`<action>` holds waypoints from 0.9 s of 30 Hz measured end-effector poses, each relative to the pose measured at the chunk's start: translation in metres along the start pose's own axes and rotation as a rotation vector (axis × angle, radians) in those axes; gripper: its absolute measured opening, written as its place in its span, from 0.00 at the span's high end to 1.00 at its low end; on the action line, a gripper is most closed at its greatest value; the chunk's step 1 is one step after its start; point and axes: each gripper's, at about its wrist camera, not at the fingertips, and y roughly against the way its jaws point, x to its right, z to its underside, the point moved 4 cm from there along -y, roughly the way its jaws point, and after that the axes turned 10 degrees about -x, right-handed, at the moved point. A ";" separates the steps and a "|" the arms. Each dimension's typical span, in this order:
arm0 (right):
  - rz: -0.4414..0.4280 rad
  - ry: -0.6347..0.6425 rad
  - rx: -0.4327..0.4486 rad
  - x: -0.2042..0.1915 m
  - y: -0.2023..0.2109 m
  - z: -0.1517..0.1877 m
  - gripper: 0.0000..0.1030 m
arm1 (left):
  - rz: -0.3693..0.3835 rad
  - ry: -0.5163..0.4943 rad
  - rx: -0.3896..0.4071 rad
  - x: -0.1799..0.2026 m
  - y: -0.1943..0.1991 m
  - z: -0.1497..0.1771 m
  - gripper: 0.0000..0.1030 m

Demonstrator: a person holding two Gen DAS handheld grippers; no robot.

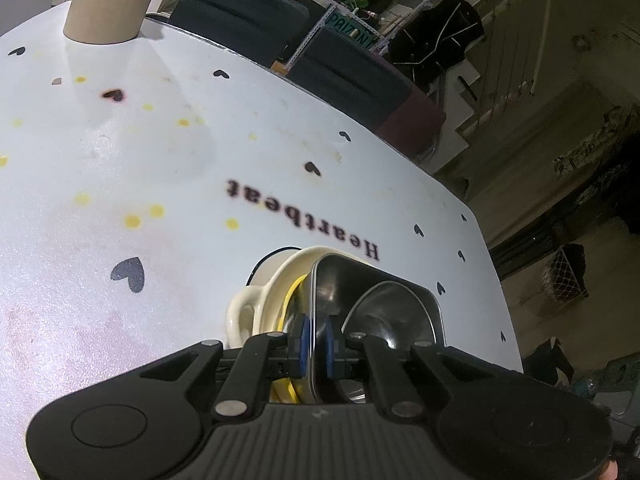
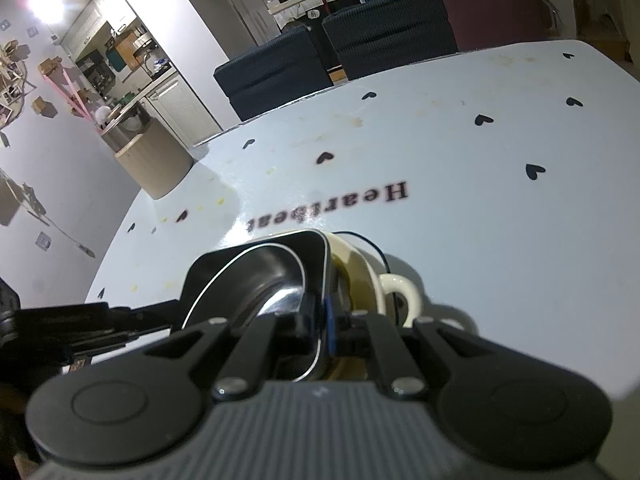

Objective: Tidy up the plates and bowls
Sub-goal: 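Lower the steel trays into the cream handled bowl with both grippers, then open both grippers to release the steel trays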

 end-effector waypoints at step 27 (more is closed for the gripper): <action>0.084 0.127 0.261 -0.023 0.072 0.007 0.35 | -0.116 -0.144 0.207 0.048 0.082 0.013 0.12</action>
